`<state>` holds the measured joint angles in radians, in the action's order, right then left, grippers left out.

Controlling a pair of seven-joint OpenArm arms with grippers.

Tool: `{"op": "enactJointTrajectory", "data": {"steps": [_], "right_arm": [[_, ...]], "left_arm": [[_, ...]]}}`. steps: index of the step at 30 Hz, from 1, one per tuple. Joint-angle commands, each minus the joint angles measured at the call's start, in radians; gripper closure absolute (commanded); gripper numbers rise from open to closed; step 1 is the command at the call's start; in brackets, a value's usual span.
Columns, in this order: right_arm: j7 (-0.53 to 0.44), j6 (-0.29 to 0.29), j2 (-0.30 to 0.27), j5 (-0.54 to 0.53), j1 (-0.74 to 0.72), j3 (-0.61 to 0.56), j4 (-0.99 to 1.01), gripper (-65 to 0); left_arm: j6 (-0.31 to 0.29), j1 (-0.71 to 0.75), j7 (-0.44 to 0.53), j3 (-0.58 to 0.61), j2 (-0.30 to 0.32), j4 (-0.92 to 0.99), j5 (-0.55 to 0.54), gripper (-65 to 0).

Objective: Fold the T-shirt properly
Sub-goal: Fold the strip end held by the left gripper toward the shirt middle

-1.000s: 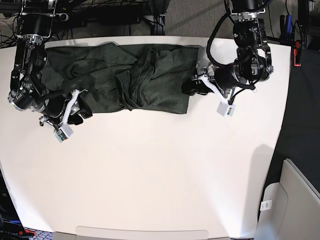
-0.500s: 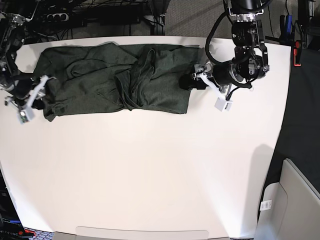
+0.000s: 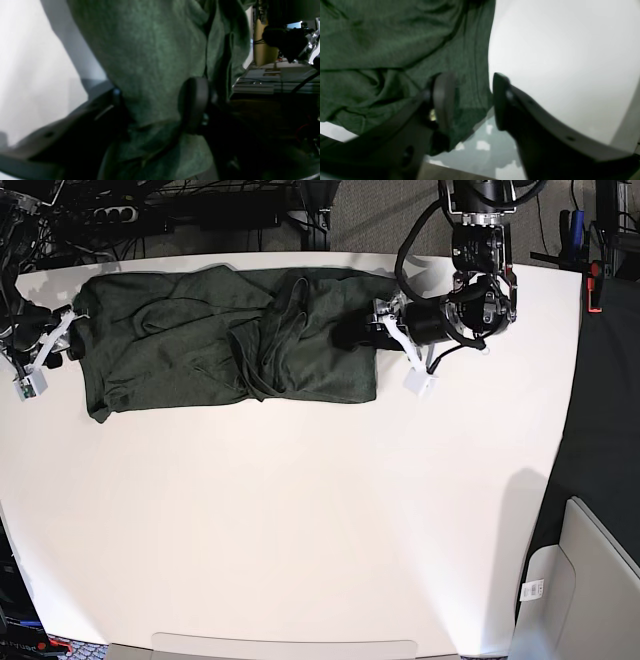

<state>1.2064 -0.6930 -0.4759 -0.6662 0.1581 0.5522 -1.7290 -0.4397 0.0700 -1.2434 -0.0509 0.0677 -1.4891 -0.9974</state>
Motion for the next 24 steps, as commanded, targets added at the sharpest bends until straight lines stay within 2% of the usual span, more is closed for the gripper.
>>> {"op": "enactJointTrajectory", "data": {"steps": [1, 4, 6, 10, 16, 21, 24], "right_arm": [[-0.020, -0.005, -0.024, -0.016, -0.009, 0.012, -0.012, -31.3], [-0.020, -0.005, -0.024, -0.016, -0.009, 0.012, -0.012, -39.5], [-0.020, -0.005, -0.031, -0.014, -0.015, 0.012, -0.012, -42.0], [-0.020, -0.005, -0.051, -0.013, -0.027, 0.012, -0.007, -42.2], [-0.020, -0.005, -0.079, -0.013, -0.041, 0.006, 0.080, -42.4], [-0.020, -0.005, -0.082, -0.017, -0.067, 0.001, 0.152, -42.5], [-0.020, -0.005, -0.080, -0.019, -0.101, -0.050, 0.194, -42.5]], "left_arm": [[0.000, -0.003, -0.012, 0.000, 0.007, -0.005, 0.028, -24.0], [0.000, -0.006, -0.012, -0.005, 0.010, -0.005, 0.036, -19.2], [0.002, -0.014, -0.009, -0.007, 0.031, -0.005, 0.036, -15.9], [0.002, -0.034, -0.008, -0.008, 0.067, -0.003, 0.036, -12.0], [0.002, -0.054, 0.037, -0.008, 0.120, -0.003, 0.036, -11.6], [0.002, -0.055, 0.038, -0.008, 0.134, -0.003, 0.036, -11.6], [0.002, -0.055, 0.038, -0.008, 0.131, -0.003, 0.036, -11.6]]}}
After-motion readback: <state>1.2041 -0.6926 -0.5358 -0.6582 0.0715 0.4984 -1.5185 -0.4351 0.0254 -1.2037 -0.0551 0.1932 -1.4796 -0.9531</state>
